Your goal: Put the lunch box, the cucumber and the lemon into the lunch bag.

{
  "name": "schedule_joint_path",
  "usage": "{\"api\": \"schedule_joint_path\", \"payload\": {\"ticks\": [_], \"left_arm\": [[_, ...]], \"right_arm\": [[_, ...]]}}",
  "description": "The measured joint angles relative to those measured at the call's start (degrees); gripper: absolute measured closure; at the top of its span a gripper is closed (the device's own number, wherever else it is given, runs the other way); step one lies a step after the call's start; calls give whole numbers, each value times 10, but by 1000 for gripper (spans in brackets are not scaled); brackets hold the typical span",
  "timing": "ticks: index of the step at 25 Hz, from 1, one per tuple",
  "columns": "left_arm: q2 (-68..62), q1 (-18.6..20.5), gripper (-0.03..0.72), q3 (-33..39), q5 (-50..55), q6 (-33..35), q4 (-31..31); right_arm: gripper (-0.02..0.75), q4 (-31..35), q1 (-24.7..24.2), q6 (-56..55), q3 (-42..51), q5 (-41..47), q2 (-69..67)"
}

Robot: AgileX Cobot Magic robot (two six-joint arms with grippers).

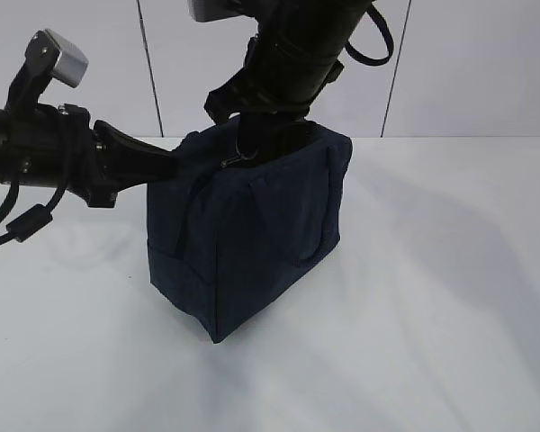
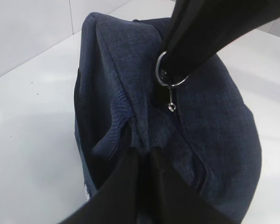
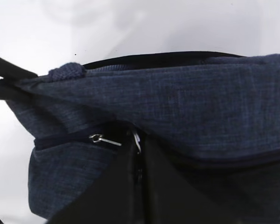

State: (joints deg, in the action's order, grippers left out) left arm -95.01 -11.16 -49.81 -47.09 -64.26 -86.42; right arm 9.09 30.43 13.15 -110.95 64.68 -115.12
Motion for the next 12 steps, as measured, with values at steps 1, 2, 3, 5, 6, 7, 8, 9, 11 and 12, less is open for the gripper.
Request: {"api": "schedule_joint_path", "payload": {"ticks": [1,2,3,5,6,7,8,9,11,12], "left_arm": [[0,0,676,0,0,0,0],[0,0,676,0,0,0,0],[0,0,676,0,0,0,0],[0,0,676,0,0,0,0],[0,0,676,0,0,0,0],[0,0,676,0,0,0,0],[0,0,676,0,0,0,0],[0,0,676,0,1,0,0],[0,0,676,0,4,0,0],[0,0,676,0,6,0,-1]], "right_arm": [[717,2,-1,0,0,0,0],[717,4,-3,0,0,0,0],[717,5,-4,0,0,0,0],[717,5,-5,0,0,-2,0],[717,3,-5,0,0,-3,0],[717,2,-6,0,0,-5,0],[717,1,-6,-1,0,-5,0],[717,-3,-7,-1,0,-7,0],[717,-15,-8,-1,0,-11,0],[717,-26,-11,-3,0,-11,0]]}}
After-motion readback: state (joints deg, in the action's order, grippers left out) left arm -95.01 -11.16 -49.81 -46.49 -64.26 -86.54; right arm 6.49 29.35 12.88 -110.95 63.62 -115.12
